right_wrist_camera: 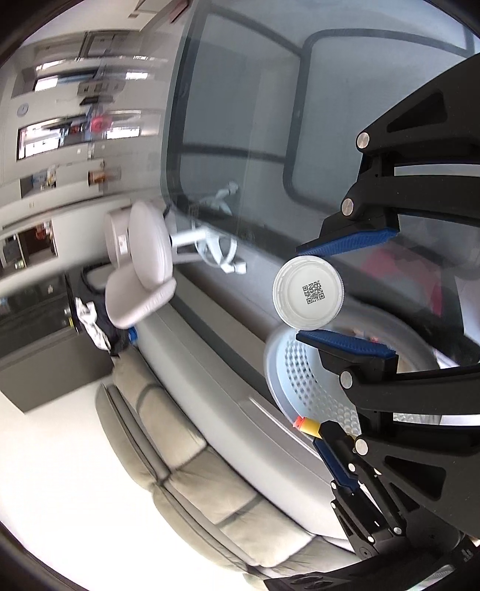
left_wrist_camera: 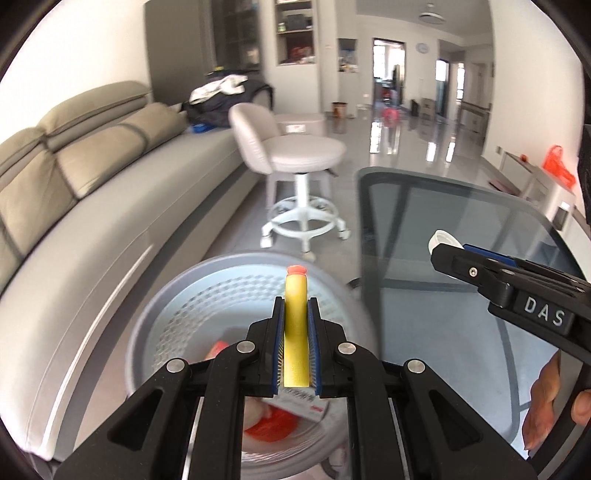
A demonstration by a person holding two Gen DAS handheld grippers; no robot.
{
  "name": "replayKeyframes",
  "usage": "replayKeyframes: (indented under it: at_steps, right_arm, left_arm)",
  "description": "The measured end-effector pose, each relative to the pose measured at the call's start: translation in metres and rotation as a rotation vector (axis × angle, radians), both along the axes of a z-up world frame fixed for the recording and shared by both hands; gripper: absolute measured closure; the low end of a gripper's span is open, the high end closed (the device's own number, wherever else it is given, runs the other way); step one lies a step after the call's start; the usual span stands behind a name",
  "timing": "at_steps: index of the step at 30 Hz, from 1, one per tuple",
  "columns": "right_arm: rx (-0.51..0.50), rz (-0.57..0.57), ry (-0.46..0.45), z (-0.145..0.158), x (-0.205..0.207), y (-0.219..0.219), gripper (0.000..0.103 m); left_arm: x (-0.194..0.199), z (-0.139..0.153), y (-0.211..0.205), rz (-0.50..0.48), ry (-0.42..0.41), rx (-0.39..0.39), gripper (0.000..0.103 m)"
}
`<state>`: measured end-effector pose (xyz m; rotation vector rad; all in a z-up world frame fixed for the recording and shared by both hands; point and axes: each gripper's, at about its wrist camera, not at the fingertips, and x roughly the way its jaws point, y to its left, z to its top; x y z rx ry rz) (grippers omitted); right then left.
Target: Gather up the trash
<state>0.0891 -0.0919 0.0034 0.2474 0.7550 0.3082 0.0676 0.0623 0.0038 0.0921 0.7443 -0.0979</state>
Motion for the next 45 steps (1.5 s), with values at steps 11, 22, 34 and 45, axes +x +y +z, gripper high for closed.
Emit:
replayKeyframes:
  at_steps: [11,22,34,45]
  right_arm:
    - [-0.047,0.139,0.025,-0.01,0.002,0.059,0.064]
    - [-0.086,0.205,0.066,-0.021,0.006,0.078,0.064]
    - [-0.078,0.204,0.037,-0.02,0.002,0.076,0.052]
    - [-0.067,0.176,0.031,-0.019,0.001,0.069,0.052]
  left_arm:
    - [-0.006,-0.008,0.057,0.142,0.051,-0.034,0.09]
    - [-0.005,-0.019,0.063,0.163,0.081,-0.021,0.09]
    - [-0.014,-0.016,0.068,0.199,0.06,-0.021,0.057]
    - [-0.017,-0.013,0.075,0.225,0.047,-0.034,0.048]
